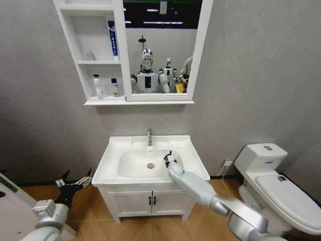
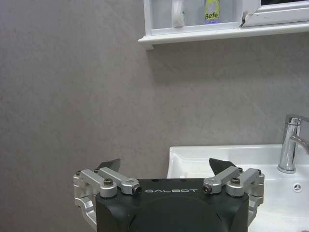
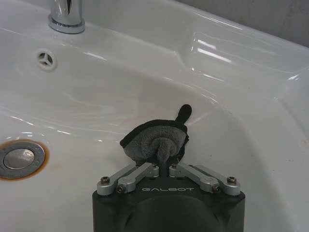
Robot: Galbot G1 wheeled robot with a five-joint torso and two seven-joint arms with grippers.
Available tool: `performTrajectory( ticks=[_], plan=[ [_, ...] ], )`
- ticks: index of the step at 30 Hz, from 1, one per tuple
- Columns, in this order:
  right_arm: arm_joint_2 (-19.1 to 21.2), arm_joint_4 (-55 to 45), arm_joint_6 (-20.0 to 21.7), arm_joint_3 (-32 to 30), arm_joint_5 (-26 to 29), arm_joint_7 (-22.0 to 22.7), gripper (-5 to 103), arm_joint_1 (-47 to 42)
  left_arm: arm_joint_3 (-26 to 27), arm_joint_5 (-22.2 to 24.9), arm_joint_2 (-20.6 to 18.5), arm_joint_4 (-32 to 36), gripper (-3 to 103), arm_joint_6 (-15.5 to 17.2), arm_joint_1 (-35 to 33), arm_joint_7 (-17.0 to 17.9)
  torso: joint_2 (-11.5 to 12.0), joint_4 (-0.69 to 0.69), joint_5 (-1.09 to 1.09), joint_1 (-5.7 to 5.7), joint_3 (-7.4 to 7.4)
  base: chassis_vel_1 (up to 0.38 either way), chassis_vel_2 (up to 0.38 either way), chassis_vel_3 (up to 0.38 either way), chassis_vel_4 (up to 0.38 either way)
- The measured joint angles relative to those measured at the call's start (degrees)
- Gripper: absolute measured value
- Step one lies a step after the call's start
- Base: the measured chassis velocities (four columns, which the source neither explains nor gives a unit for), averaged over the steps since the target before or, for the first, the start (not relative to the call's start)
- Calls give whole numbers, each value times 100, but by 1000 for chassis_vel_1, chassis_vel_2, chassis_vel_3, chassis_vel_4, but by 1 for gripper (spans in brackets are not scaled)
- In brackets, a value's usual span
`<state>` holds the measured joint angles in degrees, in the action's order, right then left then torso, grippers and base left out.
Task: Move facial cleanser and shampoo from washbasin to cabinet, then wipe washbasin with towel.
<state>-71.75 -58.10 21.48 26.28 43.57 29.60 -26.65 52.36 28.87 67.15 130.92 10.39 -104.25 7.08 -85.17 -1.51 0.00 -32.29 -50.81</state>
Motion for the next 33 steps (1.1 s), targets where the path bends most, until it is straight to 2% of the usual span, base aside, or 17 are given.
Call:
performTrajectory(
  ticks=[7, 10, 15, 17, 18, 21, 22, 24, 25, 29, 31, 32, 33],
  plan=[
    [-26, 84, -7, 58, 27, -25, 5, -56, 0, 0, 0, 0, 100, 0, 0, 0, -1, 1, -2, 0, 2, 0, 0, 0, 0],
    [-58, 70, 80, 106, 512, 36, 5, -36, 0, 0, 0, 0, 100, 0, 0, 0, -1, 2, -3, 0, 2, 0, 0, 0, 0],
    [-176, 80, 146, 126, 909, 114, 5, -3, 0, 0, 0, 0, 100, 0, 0, 0, -1, -1, -2, 0, 1, 0, 0, 0, 0],
    [-244, 22, 248, 149, 1353, 270, 5, 29, 0, 0, 0, 0, 100, 0, 0, 0, -1, 0, 0, 0, -1, 0, 0, 0, 0],
    [-244, 22, 248, 149, 1353, 270, 5, 29, 0, 0, 0, 0, 100, 0, 0, 0, -1, 0, 0, 0, -1, 0, 0, 0, 0],
    [-335, -95, 397, 83, 2142, 723, 5, 114, 0, 0, 0, 0, 100, 0, 0, 0, 0, -1, 1, 0, -2, 0, 0, 0, 0],
    [-335, -95, 397, 83, 2142, 723, 5, 114, 0, 0, 0, 0, 100, 0, 0, 0, 0, -1, 1, 0, -2, 0, 0, 0, 0],
    [-340, -196, 424, 25, 2487, 1111, 5, 173, 0, 0, 0, 0, 100, 0, 0, -1, 0, 0, 1, 0, -2, 0, 0, 0, 0],
    [-340, -196, 424, 25, 2487, 1111, 5, 173, 0, 0, 0, 0, 100, 0, 0, -1, 0, 0, 1, 0, -2, 0, 0, 0, 0],
    [18, -434, 460, 189, 2479, 1328, 5, 245, 0, 0, 0, 0, 100, 0, 0, -1, 0, 1, 1, 0, -2, 0, 0, 0, 0],
    [18, -434, 460, 189, 2479, 1328, 5, 245, 0, 0, 0, 0, 100, 0, 0, -1, 0, 1, 1, 0, -2, 0, 0, 0, 0],
    [275, -595, 458, 324, 2334, 1315, 5, 244, 0, 0, 0, 0, 100, 0, 0, -1, 0, 1, 2, 0, -1, 0, 0, 0, 0],
    [659, -818, 430, 455, 1872, 1259, 5, 198, -1, 0, 0, 0, 100, 0, 0, -1, 0, 5, 4, 0, 0, 0, 0, 0, 0]
  ],
)
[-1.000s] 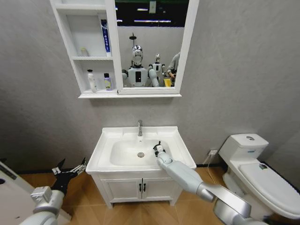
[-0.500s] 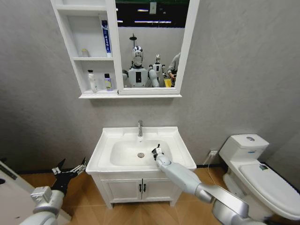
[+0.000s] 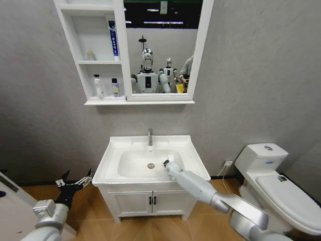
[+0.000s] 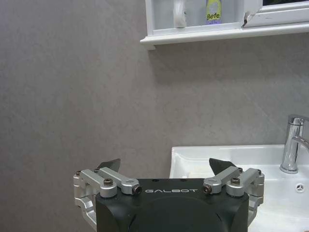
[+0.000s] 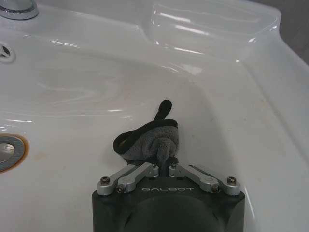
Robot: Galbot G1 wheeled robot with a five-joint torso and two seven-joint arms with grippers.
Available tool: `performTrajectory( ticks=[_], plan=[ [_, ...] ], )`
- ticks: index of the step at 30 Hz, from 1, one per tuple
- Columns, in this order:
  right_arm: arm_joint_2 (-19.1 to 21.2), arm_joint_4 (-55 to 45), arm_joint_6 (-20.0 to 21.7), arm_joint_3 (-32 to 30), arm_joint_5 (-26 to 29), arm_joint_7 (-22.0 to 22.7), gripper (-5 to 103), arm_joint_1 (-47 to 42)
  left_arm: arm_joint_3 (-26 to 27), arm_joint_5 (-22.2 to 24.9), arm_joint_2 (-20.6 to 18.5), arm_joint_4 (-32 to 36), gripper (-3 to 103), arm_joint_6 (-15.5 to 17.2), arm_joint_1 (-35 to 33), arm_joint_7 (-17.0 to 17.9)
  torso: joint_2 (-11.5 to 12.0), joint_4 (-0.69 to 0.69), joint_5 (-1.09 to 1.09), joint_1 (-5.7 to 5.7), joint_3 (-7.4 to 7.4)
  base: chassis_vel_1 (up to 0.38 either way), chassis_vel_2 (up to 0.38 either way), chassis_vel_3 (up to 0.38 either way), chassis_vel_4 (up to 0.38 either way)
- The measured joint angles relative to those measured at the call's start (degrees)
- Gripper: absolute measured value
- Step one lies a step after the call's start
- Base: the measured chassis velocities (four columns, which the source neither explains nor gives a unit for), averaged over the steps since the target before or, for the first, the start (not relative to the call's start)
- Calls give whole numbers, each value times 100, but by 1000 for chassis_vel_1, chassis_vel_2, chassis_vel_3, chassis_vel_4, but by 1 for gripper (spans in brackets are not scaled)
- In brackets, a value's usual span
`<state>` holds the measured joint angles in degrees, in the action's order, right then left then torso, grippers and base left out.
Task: Move facial cleanser and shampoo from washbasin to cabinet, then wipe washbasin with towel.
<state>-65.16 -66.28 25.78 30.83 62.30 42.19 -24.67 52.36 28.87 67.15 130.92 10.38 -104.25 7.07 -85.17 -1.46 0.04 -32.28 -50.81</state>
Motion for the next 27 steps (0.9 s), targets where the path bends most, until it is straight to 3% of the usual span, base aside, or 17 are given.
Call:
performTrajectory(
  ticks=[4, 7, 15, 27],
  plan=[
    [100, 60, -85, 30, -493, -132, 5, -29, 0, 0, 0, 0, 100, 0, 0, 1, -1, 2, -1, 1, 0, 0, 0, 0, 0],
    [-140, 380, -155, 22, -647, -290, 5, -21, 1, 0, 0, 0, 100, 0, 0, 1, -1, -7, -8, 1, 1, 0, 0, 0, 0],
    [-820, 1276, -241, 27, -576, -744, 5, 262, 0, 0, 0, 0, 100, 0, 0, 0, 0, -8, -6, 0, -1, 0, 0, 0, 0],
    [-1348, 2106, -329, 19, -392, -1150, 5, 539, 1, 0, 0, 0, 100, 0, 0, 1, 0, -5, -6, 0, -1, 0, 0, 0, 0]
  ],
)
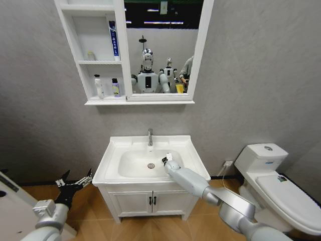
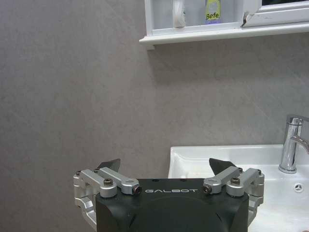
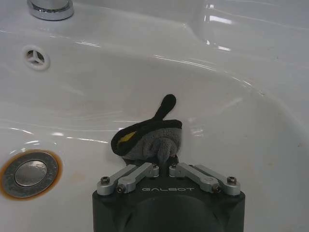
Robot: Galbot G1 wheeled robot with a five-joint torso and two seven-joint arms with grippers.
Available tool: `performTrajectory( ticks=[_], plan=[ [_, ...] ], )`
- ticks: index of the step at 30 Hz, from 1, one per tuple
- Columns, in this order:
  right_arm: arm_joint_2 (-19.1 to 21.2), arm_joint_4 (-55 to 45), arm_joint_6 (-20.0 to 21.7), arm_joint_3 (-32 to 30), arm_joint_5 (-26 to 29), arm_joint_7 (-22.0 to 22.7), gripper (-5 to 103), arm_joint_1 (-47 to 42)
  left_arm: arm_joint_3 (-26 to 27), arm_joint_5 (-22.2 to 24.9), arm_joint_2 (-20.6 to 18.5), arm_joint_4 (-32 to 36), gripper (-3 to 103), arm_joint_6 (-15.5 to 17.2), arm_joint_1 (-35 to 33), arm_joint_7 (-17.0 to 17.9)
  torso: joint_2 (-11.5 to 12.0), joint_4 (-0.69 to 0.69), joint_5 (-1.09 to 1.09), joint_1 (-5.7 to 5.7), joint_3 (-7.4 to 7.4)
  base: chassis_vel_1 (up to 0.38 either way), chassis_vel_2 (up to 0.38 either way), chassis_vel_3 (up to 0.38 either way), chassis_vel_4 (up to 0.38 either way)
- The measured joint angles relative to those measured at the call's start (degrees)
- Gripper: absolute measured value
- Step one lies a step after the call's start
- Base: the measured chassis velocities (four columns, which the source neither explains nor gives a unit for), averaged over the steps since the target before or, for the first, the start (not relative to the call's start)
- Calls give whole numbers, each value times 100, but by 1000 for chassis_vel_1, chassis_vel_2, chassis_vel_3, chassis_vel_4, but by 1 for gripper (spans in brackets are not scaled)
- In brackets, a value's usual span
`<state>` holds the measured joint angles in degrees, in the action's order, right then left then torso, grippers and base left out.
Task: Move facial cleanser and shampoo from washbasin to cabinet, then wipe washbasin with towel.
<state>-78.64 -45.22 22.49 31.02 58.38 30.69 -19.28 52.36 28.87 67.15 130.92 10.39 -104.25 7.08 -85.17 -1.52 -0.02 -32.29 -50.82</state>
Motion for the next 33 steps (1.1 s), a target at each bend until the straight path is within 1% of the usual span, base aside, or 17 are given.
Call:
performTrajectory(
  ticks=[2, 6, 9, 10, 13, 16, 23, 27, 29, 33],
  plan=[
    [-137, 246, -99, -5, -62, -135, 5, 31, 0, 0, 0, 0, 100, 0, 0, 0, 0, 1, 1, 0, 1, 0, 0, 0, 0],
    [-295, 476, -154, -43, -74, -229, 5, 61, 0, 0, 0, 0, 100, 0, 0, 0, -1, 1, 0, 1, 1, 0, 0, 0, 0],
    [-468, 746, -225, -58, -117, -451, 5, 102, 0, 0, 0, 0, 100, 0, 0, 0, -1, 0, 0, 1, 1, 0, 0, 0, 0],
    [-468, 746, -225, -58, -117, -451, 5, 102, 0, 0, 0, 0, 100, 0, 0, 0, -1, 0, 0, 1, 1, 0, 0, 0, 0],
    [-692, 1017, -296, -115, -177, -666, 5, 151, 0, 0, 0, 0, 100, 0, 0, 0, -1, 0, 0, 0, 1, 0, 0, 0, 0],
    [-803, 1135, -326, -128, -196, -775, 5, 180, 0, 0, 0, 0, 100, 0, 0, 0, 0, 0, 1, 0, 0, 0, 0, 0, 0],
    [-1056, 1230, -335, -124, -181, -1082, 5, 202, 0, 0, 0, 0, 100, 0, 0, 0, 1, 1, 1, -1, -1, 0, 0, 0, 0],
    [-1159, 1214, -334, -107, -175, -1165, 5, 179, 0, 0, 0, 0, 100, 0, 0, 0, 1, 1, 1, -2, -1, 0, 0, 0, 0],
    [-1278, 1217, -333, -104, -171, -1248, 5, 167, 0, 0, 0, 0, 100, 0, 0, 0, 1, 1, 1, -1, -1, 0, 0, 0, 0],
    [-1351, 1208, -323, -61, -132, -1424, 5, 157, 0, 0, 0, 0, 100, 0, 0, 0, 1, 2, 2, -1, 0, 0, 0, 0, 0]
  ],
)
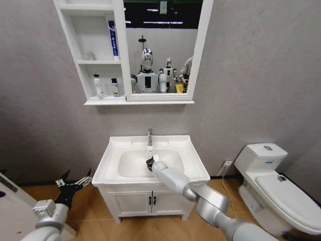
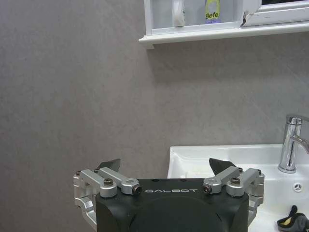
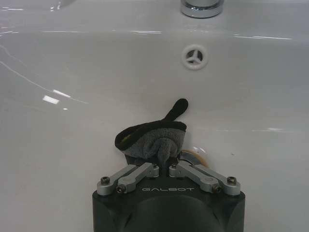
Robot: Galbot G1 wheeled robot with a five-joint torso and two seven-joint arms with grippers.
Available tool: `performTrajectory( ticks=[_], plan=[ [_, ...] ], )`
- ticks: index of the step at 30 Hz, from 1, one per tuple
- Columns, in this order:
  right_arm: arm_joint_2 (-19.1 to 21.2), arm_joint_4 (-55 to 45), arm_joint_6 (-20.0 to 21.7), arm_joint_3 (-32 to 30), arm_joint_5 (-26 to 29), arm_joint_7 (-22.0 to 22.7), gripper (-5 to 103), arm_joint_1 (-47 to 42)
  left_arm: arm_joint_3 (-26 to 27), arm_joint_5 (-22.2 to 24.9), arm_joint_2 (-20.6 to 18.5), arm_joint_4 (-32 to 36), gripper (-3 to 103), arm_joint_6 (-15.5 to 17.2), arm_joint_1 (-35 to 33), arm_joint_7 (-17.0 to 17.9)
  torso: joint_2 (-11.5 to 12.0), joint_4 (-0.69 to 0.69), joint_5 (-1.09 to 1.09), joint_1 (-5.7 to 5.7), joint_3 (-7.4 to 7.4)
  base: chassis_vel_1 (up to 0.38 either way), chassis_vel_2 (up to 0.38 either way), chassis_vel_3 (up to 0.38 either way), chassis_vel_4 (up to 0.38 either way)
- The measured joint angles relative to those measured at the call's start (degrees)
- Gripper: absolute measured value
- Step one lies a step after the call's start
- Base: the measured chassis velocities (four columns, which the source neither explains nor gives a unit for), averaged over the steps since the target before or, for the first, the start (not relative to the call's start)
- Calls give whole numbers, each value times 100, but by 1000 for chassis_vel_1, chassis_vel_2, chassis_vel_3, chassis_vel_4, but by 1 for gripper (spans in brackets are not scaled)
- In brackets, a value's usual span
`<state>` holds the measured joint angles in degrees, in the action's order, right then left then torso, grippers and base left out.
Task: Move facial cleanser and shampoo from washbasin to cabinet, then wipe washbasin with towel.
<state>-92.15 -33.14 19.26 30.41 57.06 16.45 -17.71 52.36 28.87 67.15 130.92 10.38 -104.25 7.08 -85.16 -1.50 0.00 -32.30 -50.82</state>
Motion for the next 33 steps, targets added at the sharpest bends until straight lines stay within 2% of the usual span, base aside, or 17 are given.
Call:
performTrajectory(
  ticks=[11, 14, 17, 18, 20, 23, 28, 30, 31, 33],
  plan=[
    [-9, 289, -241, -68, -224, -472, 5, -69, 0, 0, 0, 0, 100, 0, 0, 0, -1, -2, 0, 2, 2, 0, 0, 0, 0],
    [-12, 113, -167, -153, -510, -98, 5, -141, 0, 0, 0, 0, 100, 0, 0, 0, -1, 2, 2, 1, 1, 0, 0, 0, 0],
    [13, 45, -111, -196, -796, 88, 5, -162, 0, 0, 0, 0, 100, 0, 0, -1, -1, 3, 2, 1, 1, 0, 0, 0, 0],
    [100, 12, -123, -197, -1091, 156, 5, -172, 0, 0, 0, 0, 100, 0, 0, 0, 0, 5, 3, 2, 0, 0, 0, 0, 0],
    [410, -41, -182, -211, -1656, 276, 5, -174, 0, 0, 0, 0, 100, 0, 0, 0, -1, -3, 0, 1, 0, 0, 0, 0, 0],
    [605, -70, -176, -257, -1810, 422, 5, -101, 0, 0, 0, 0, 100, 0, 0, 0, 0, -7, 0, 1, 0, 0, 0, 0, 0],
    [652, -57, -130, -283, -1675, 479, 5, 20, 0, 0, 0, 0, 100, 0, 0, 0, 0, -3, 0, 1, -1, 0, 0, 0, 0],
    [506, 17, -53, -279, -1304, 485, 5, 61, 0, 0, 0, 0, 100, 0, 0, 0, 0, -5, -2, 1, 1, 0, 0, 0, 0],
    [506, 17, -53, -279, -1304, 485, 5, 61, 0, 0, 0, 0, 100, 0, 0, 0, 0, -5, -2, 1, 1, 0, 0, 0, 0],
    [269, 97, 63, -270, -903, 434, 5, 68, 0, 0, 0, 0, 100, 0, 0, 0, 0, -1, -1, 1, 0, 0, 0, 0, 0]
  ],
)
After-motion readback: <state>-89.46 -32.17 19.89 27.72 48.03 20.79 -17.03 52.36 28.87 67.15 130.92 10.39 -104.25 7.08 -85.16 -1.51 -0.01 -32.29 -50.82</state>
